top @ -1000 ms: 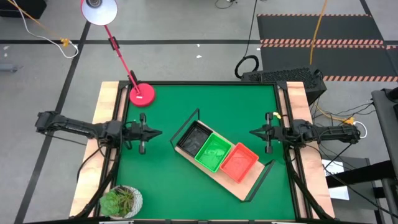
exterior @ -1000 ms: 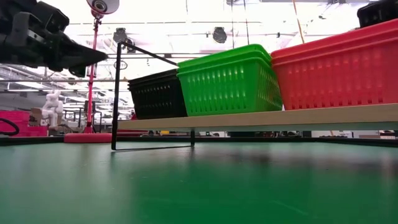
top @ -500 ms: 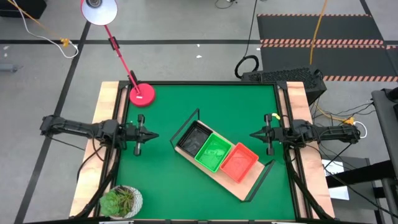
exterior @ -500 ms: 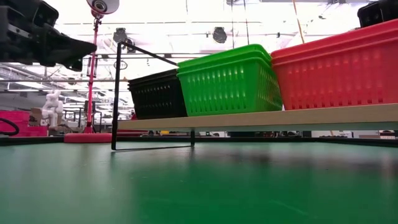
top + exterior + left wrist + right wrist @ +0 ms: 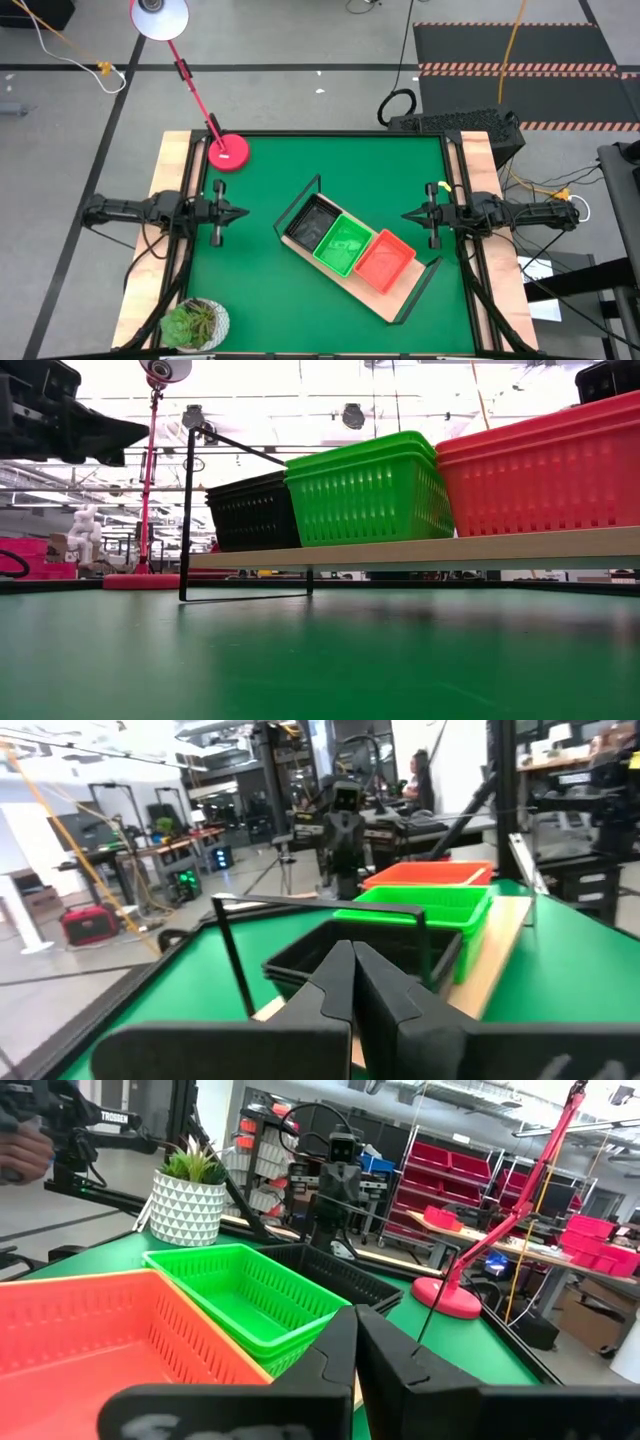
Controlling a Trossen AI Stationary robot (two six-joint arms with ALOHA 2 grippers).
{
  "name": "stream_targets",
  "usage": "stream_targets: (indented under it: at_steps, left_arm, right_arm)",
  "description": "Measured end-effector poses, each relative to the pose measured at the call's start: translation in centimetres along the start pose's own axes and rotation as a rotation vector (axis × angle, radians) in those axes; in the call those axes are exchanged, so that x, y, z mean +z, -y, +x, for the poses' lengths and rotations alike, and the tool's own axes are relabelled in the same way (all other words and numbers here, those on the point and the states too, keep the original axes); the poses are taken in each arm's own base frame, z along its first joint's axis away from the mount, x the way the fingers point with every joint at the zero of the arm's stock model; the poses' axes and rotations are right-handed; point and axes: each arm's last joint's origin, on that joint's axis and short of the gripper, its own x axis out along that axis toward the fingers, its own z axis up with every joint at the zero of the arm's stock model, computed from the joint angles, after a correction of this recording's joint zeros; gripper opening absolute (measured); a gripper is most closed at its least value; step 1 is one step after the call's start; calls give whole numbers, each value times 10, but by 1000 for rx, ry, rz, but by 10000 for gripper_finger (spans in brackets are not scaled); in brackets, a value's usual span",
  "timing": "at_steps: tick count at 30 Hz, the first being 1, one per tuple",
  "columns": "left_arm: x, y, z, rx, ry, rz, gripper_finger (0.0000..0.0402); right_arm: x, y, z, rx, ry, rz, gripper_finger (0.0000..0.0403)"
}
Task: Stack baskets on shelf by color
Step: Return to Home Position
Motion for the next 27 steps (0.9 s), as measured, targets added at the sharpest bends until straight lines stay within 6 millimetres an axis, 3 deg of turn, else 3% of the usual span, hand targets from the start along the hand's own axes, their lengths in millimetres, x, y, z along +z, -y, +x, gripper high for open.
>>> stream_targets:
  at_steps: [22, 27]
  left_arm:
    - [-5, -7, 0, 37, -40, 15, 3]
    - [-5, -7, 0, 38, -40, 13, 21]
  right_arm:
    - [0, 0, 0, 0, 1, 0, 0]
    - [0, 0, 0, 0, 1, 0, 0]
